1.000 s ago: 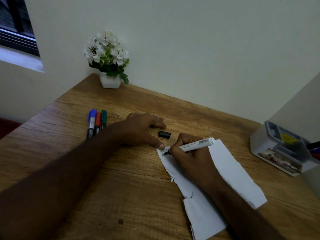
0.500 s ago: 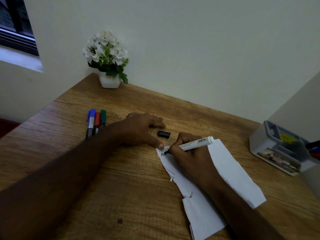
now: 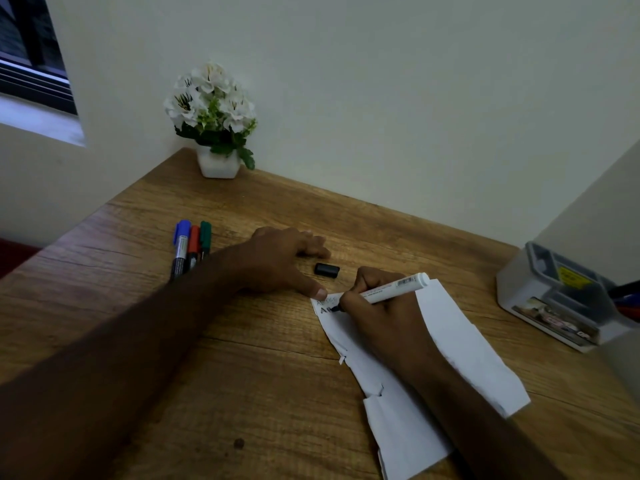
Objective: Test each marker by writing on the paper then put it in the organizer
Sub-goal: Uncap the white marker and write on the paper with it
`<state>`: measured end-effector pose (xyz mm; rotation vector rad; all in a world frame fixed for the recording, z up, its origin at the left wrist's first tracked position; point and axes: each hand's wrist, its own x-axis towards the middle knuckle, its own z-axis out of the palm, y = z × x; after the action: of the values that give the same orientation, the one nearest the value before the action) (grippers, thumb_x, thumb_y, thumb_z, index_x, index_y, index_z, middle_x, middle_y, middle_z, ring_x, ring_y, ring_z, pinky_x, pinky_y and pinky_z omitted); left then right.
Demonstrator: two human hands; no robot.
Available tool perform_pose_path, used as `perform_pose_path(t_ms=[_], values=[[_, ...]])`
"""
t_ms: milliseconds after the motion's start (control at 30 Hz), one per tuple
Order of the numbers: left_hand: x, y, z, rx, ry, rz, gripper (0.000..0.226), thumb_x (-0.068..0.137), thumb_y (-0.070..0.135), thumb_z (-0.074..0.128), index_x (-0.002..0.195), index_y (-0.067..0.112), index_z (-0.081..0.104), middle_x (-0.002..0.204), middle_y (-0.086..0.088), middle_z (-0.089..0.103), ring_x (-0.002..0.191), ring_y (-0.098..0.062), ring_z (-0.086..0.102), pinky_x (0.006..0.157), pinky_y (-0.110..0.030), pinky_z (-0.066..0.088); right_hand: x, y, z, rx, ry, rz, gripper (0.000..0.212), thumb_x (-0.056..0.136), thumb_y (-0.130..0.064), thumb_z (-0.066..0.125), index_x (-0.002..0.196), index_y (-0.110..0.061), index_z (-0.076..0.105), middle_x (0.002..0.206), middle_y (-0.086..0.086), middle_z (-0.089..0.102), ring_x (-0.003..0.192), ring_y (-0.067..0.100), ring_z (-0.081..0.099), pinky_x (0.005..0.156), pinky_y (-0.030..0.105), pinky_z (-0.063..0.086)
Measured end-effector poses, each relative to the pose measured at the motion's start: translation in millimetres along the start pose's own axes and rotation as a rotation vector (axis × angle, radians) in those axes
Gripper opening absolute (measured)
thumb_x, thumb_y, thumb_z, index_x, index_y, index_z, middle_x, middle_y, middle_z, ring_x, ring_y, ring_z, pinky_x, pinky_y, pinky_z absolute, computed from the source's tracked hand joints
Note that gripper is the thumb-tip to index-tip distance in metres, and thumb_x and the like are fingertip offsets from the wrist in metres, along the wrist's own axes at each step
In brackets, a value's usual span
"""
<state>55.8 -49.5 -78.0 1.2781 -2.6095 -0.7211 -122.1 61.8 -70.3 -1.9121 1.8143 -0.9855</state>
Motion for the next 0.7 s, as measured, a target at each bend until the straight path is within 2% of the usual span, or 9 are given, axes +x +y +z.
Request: perform_pose_path(t_ms=[100, 233, 333, 367, 433, 467, 533, 700], values=[[0, 0, 0, -0.003, 0.006, 0.005, 0.079, 0.072, 0.064, 0.068, 0.141, 0.042, 0.039, 0.158, 0.016, 0.021, 0.147, -0.008, 0.012, 0.117, -0.047, 0.008, -1, -1, 1, 0.028, 0.008, -0.008, 0.030, 0.083, -0.022, 0.073, 0.063, -0.007, 0.056, 0.051, -0.008, 0.051, 0.048, 0.002, 0.050, 0.047, 0.014, 0.038], [-1, 2, -1, -0.013, -0.004, -0.002, 0.079, 0.072, 0.061, 0.069, 0.142, 0.040, 0.038, 0.158, 0.016, 0.021, 0.147, -0.008, 0.012, 0.117, -0.047, 0.007, 1, 1, 0, 0.049, 0.017, 0.002, 0.026, 0.084, -0.022, 0.069, 0.063, -0.014, 0.056, 0.055, -0.006, 0.054, 0.052, 0.004, 0.053, 0.049, 0.017, 0.039], [-1, 3, -2, -0.014, -0.013, -0.009, 0.079, 0.072, 0.060, 0.069, 0.142, 0.041, 0.038, 0.158, 0.017, 0.020, 0.147, -0.008, 0.012, 0.117, -0.044, 0.006, 1, 6, -9, 0.080, 0.045, 0.040, 0.023, 0.079, -0.039, 0.059, 0.068, -0.020, 0.056, 0.064, -0.002, 0.061, 0.058, 0.014, 0.058, 0.053, 0.037, 0.048], [-1, 2, -2, -0.015, -0.014, -0.013, 0.079, 0.072, 0.060, 0.069, 0.142, 0.041, 0.038, 0.158, 0.018, 0.019, 0.147, -0.008, 0.012, 0.116, -0.044, 0.006, 1, 5, -12, 0.080, 0.046, 0.043, 0.024, 0.079, -0.042, 0.057, 0.068, -0.020, 0.057, 0.064, -0.002, 0.061, 0.058, 0.013, 0.059, 0.053, 0.036, 0.048], [0, 2, -2, -0.015, -0.017, -0.014, 0.079, 0.072, 0.060, 0.069, 0.142, 0.041, 0.037, 0.158, 0.018, 0.019, 0.147, -0.009, 0.011, 0.117, -0.046, 0.006, -1, 2, -12, 0.016, 0.005, 0.026, 0.023, 0.083, -0.036, 0.061, 0.068, -0.019, 0.059, 0.060, -0.004, 0.060, 0.055, 0.007, 0.058, 0.048, 0.018, 0.043], [0, 2, -2, -0.015, -0.020, -0.012, 0.079, 0.072, 0.060, 0.069, 0.142, 0.041, 0.038, 0.158, 0.017, 0.020, 0.147, -0.009, 0.011, 0.117, -0.046, 0.007, -2, 0, -10, -0.003, -0.010, 0.025, 0.022, 0.085, -0.030, 0.063, 0.069, -0.015, 0.061, 0.058, -0.004, 0.059, 0.053, 0.004, 0.057, 0.047, 0.015, 0.041], [1, 2, -1, -0.014, -0.020, -0.009, 0.079, 0.072, 0.060, 0.069, 0.142, 0.041, 0.038, 0.158, 0.017, 0.020, 0.147, -0.009, 0.010, 0.118, -0.048, 0.007, -3, -2, -7, 0.010, -0.012, 0.020, 0.022, 0.086, -0.022, 0.065, 0.070, -0.008, 0.061, 0.057, -0.004, 0.057, 0.051, 0.001, 0.055, 0.046, 0.013, 0.040], [0, 1, -1, -0.006, -0.015, -0.006, 0.080, 0.072, 0.061, 0.069, 0.142, 0.041, 0.038, 0.158, 0.017, 0.020, 0.147, -0.009, 0.011, 0.118, -0.047, 0.007, -4, -4, -8, 0.071, -0.037, 0.024, 0.020, 0.087, -0.014, 0.067, 0.072, -0.003, 0.061, 0.059, 0.000, 0.060, 0.048, -0.001, 0.055, 0.044, 0.011, 0.037]])
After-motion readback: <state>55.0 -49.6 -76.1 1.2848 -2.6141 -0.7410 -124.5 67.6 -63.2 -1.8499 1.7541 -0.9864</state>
